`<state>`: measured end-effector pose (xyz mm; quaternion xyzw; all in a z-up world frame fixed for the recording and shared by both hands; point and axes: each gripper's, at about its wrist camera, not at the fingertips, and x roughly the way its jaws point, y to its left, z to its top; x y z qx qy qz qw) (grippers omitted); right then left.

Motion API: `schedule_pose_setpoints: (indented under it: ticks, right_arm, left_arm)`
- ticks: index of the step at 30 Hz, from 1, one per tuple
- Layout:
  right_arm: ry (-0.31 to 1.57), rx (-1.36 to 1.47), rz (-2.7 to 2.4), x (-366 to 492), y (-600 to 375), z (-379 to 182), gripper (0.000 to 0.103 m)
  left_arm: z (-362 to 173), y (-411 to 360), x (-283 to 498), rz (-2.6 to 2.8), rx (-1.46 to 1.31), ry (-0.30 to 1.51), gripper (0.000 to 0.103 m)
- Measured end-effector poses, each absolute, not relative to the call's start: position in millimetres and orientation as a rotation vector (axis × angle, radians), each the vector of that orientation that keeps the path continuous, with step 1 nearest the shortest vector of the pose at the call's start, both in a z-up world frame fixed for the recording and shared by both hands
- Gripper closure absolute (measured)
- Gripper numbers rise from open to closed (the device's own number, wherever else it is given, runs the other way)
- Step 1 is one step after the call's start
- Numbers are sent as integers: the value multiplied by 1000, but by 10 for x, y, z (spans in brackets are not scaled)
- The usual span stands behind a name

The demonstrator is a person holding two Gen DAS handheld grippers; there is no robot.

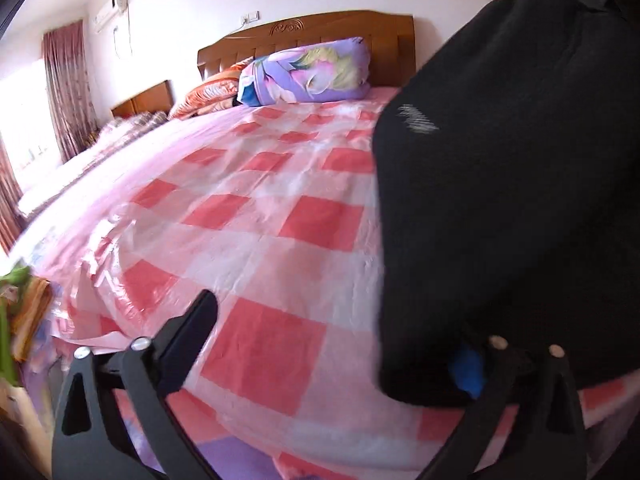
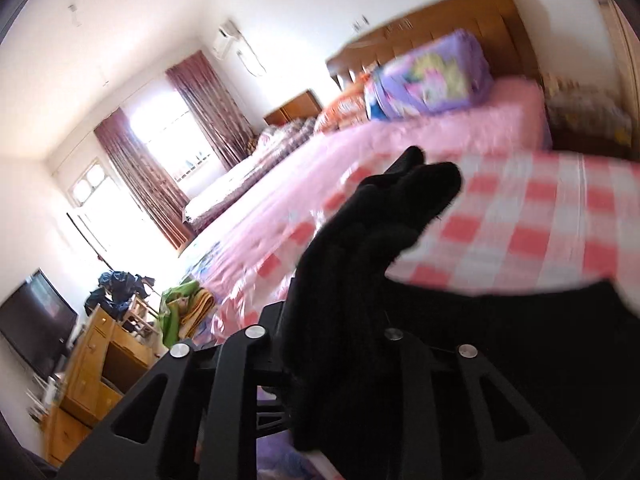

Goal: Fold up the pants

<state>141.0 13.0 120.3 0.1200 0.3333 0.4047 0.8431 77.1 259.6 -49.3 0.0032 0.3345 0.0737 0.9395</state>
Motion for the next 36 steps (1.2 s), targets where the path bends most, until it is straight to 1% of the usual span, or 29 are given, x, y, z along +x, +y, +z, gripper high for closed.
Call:
schedule_pose_setpoints:
  ticks: [2, 3, 6, 9, 11, 15, 16, 21, 25, 28, 31, 32, 33, 35, 36]
  right_arm:
    - [673, 222, 864, 1351, 95, 1323, 86]
    - [668, 216, 862, 1345, 64, 1322, 86]
    - [667, 219, 818, 1268, -149, 1150, 86]
    - [690, 300, 733, 1137, -651, 741, 86]
    - [743, 376, 671, 1072, -958, 331, 86]
    - [886, 482, 597, 1067, -1249, -393, 86]
    - [874, 509, 607, 1050, -1283, -456, 86]
    - [849, 464, 620, 1026, -1214, -389, 86]
    - [858, 495, 622, 1044, -1245, -428, 86]
    - [831, 458, 620, 984, -1154, -271, 86]
    - [887, 447, 585, 1031, -1156, -307, 85]
    - [912, 427, 566, 1048, -1161, -354, 80]
    - [909, 415, 557, 1034, -1187, -373, 63]
    - [911, 390, 529, 992, -1248, -353, 50]
    - [911, 378, 522, 956, -1297, -313, 39]
  left_arm:
    - [-493, 2702, 745, 108, -55, 685, 1]
    - [-496, 2726, 729, 98, -59, 678, 1]
    - [-474, 2694, 698, 107, -42, 672, 1]
    - [-399, 2585, 680, 121, 14, 654, 1]
    - [-378, 2515, 691, 109, 45, 654, 1]
    - [-441, 2319, 724, 119, 142, 677, 1]
    - [-450, 2311, 726, 128, 152, 672, 1]
    - [-444, 2380, 757, 124, 114, 700, 1]
    - [-456, 2374, 759, 131, 109, 702, 1]
    - [-458, 2389, 755, 127, 98, 708, 1]
    - [-449, 2381, 752, 124, 106, 723, 1]
    - [-428, 2360, 729, 120, 131, 732, 1]
    - [-410, 2340, 705, 115, 160, 740, 1]
    - [-373, 2302, 626, 102, 257, 768, 1]
    - [-351, 2293, 574, 99, 309, 778, 1]
